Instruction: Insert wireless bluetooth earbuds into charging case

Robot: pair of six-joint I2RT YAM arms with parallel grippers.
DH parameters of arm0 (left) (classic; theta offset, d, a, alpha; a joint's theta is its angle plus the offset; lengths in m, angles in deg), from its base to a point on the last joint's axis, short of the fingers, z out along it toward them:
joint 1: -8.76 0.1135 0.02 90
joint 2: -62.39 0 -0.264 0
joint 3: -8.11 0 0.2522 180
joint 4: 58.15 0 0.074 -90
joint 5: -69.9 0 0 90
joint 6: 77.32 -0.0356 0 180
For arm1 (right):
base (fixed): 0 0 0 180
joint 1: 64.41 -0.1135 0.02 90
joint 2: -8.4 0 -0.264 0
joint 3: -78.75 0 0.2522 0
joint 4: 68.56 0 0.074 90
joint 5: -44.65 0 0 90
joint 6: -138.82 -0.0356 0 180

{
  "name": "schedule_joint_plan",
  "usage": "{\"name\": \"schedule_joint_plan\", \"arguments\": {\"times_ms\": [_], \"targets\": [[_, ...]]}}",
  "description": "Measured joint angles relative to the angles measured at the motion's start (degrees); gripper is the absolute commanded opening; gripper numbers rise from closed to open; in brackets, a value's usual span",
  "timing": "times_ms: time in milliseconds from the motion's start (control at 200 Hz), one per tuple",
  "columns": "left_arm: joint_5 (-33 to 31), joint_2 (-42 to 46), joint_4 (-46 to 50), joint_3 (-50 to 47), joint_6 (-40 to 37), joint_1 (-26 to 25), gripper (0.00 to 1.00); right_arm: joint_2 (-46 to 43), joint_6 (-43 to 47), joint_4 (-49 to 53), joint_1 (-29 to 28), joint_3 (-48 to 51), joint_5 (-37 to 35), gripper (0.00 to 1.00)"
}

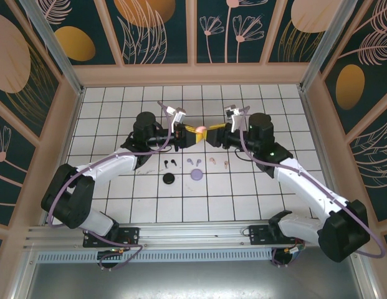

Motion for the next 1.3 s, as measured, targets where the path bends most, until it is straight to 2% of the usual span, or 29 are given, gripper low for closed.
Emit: {"name": "schedule_joint_plan", "arguments": {"times_ms": [170,480,1056,1296], "targets": [[-0.7,0.0,1.5,0.0,0.0,0.1,0.00,2.2,0.3,-1.2,0.2,0.1,-0.2,0.45],[-0.7,0.1,2.1,0.0,0.1,-0.2,0.00,2.6,-0.6,-6.3,4.2,6.9,1.8,0.44],[-0.4,0.1,1.7,0.0,0.1,-0.2,0.00,3.5,-0.7,-7.3,4.2,6.4,4.6,0.44],[-0.2,0.1,0.8,0.0,0.1,-0.2,0.00,4.7,-0.4,-6.7,3.4,4.4,4.6,0.37]]}}
